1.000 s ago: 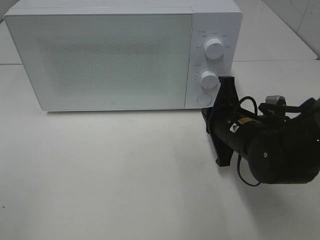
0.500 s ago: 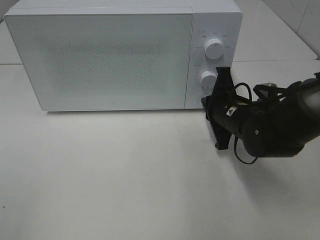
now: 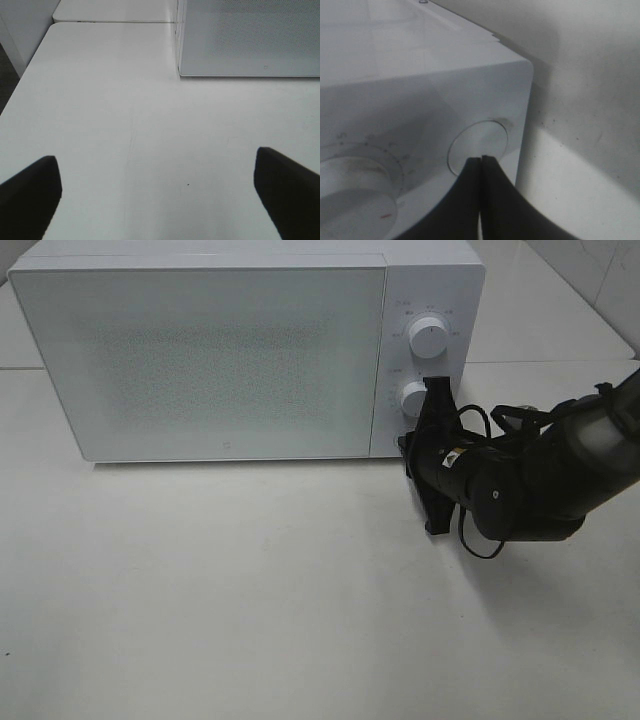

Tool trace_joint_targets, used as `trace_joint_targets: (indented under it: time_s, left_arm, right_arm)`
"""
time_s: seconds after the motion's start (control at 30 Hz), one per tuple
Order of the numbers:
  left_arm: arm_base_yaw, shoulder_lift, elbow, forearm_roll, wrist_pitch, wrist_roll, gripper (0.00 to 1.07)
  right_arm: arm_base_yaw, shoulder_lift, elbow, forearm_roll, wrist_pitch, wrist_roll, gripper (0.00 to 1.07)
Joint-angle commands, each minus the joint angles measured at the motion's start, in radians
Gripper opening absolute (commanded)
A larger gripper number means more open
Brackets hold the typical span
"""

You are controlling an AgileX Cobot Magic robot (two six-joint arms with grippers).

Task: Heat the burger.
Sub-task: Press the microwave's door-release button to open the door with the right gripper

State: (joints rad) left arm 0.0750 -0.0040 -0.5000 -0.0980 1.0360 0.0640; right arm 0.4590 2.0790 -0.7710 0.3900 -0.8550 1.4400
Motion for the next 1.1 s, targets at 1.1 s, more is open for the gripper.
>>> trace_joint_targets:
  time_s: [1.1]
  left_arm:
    - [-0.006, -0.023, 0.003, -0.003, -0.008, -0.003, 0.98]
  right_arm:
    - [-0.027, 0.008, -0.087, 0.084, -0.108, -0.023, 0.0]
